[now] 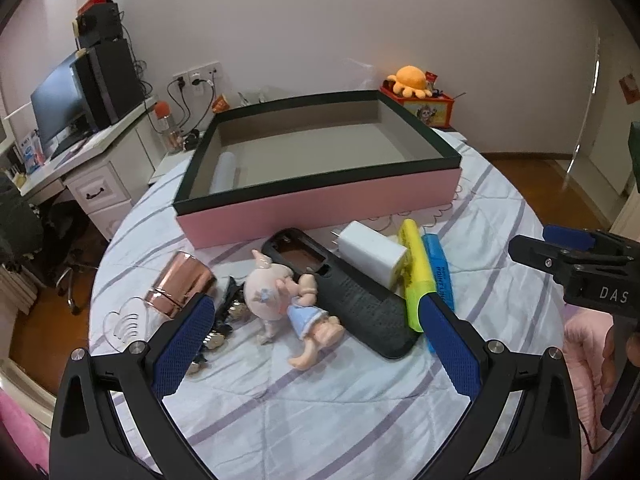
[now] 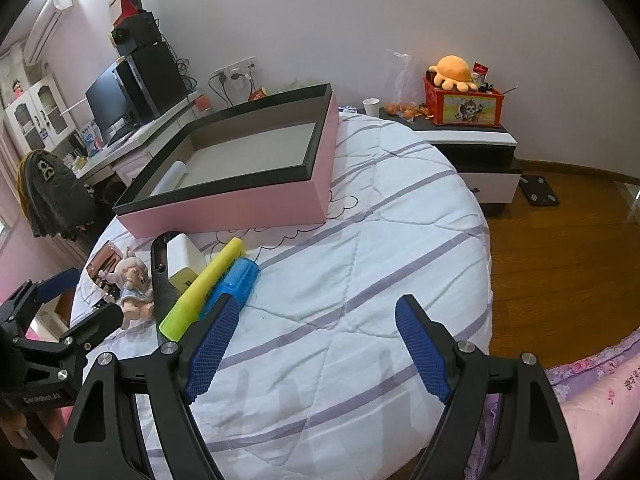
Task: Organize rigid objects
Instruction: 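Withdraw the right gripper from the box back over the table, then lower the left gripper onto the copper cup and close on it, then carry the copper cup with the left gripper into the box and release, then withdraw the left gripper from the box over the table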
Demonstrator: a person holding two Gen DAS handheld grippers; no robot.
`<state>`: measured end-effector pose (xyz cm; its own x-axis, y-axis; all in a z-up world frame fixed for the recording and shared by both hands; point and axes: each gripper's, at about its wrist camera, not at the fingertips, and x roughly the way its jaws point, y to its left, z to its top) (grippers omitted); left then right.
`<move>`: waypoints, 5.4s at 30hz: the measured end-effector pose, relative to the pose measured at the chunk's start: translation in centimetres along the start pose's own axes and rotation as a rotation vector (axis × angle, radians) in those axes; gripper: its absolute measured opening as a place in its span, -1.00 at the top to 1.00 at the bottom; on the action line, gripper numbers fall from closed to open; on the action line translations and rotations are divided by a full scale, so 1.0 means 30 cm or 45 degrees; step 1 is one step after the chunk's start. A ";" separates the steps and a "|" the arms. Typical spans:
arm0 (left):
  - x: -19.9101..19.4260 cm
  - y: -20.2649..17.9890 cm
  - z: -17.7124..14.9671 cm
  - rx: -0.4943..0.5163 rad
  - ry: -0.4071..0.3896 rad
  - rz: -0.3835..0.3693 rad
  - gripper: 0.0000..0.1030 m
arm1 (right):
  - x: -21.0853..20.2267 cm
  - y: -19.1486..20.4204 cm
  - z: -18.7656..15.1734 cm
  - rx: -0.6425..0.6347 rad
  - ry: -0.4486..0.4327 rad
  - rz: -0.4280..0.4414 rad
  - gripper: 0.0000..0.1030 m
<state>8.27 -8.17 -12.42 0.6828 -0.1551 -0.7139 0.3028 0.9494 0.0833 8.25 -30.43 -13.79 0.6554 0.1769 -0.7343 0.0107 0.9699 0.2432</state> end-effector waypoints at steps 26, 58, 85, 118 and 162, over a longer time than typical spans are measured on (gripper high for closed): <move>0.125 0.402 -0.020 -0.189 0.080 0.057 -0.99 | 0.129 0.172 0.052 -0.105 0.064 0.024 -0.59; 0.217 0.420 -0.019 -0.217 0.139 -0.122 -0.05 | 0.142 0.186 0.065 -0.126 0.090 -0.018 -0.59; 0.083 0.423 0.080 -0.325 -0.007 -0.139 0.07 | 0.096 0.201 0.103 -0.150 0.038 0.027 -0.59; 0.466 0.320 0.320 -0.309 0.178 -0.010 0.07 | 0.323 0.136 0.419 -0.133 -0.065 0.014 -0.60; -0.084 0.306 0.113 -0.249 -0.086 0.095 -0.97 | -0.002 0.250 0.258 -0.161 -0.115 0.032 -0.61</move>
<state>11.57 0.01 -7.50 0.7434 -0.0943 -0.6622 0.1194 0.9928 -0.0074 14.12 -24.46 -7.01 0.7198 0.1913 -0.6673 -0.0981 0.9797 0.1750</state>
